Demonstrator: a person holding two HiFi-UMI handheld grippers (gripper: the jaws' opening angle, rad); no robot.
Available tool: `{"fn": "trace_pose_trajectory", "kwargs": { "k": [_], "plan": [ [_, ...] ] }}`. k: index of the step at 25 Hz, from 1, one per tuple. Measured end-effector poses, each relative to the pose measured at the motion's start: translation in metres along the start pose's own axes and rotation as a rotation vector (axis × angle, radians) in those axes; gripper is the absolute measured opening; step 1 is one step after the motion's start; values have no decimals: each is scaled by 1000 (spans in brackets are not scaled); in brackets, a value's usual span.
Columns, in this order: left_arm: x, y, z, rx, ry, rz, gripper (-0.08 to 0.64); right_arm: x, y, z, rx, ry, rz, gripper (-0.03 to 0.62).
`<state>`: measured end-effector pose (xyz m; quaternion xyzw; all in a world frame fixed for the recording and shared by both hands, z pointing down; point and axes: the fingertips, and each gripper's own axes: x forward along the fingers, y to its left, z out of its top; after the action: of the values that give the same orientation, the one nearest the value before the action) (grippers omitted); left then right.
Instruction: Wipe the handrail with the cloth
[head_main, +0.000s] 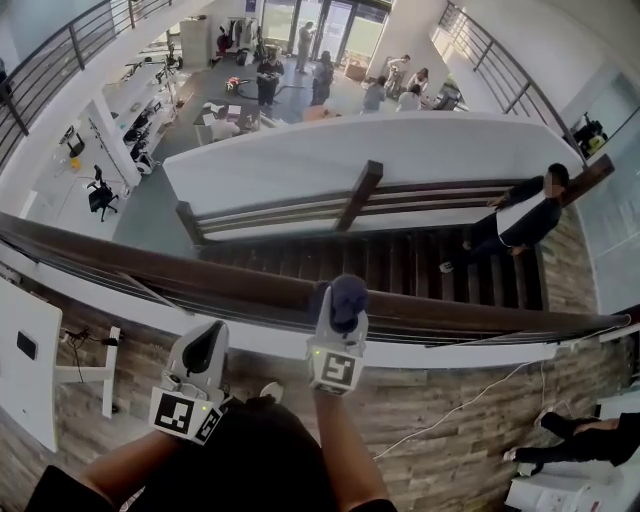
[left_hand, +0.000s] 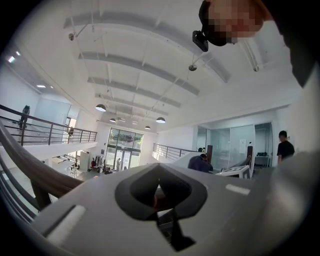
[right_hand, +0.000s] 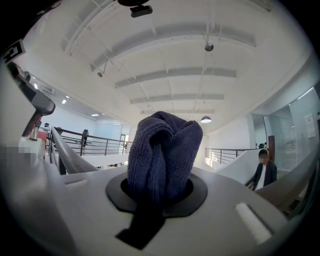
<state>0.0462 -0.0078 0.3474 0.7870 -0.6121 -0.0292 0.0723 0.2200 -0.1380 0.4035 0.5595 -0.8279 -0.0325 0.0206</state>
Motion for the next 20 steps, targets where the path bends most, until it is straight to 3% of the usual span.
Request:
{"fn": "trace_pose_trajectory", "kwargs": {
  "k": [20],
  "plan": [
    [-9, -2, -2, -4, 1, 23, 0, -13, -69, -20, -109, 95, -49, 67]
  ]
}}
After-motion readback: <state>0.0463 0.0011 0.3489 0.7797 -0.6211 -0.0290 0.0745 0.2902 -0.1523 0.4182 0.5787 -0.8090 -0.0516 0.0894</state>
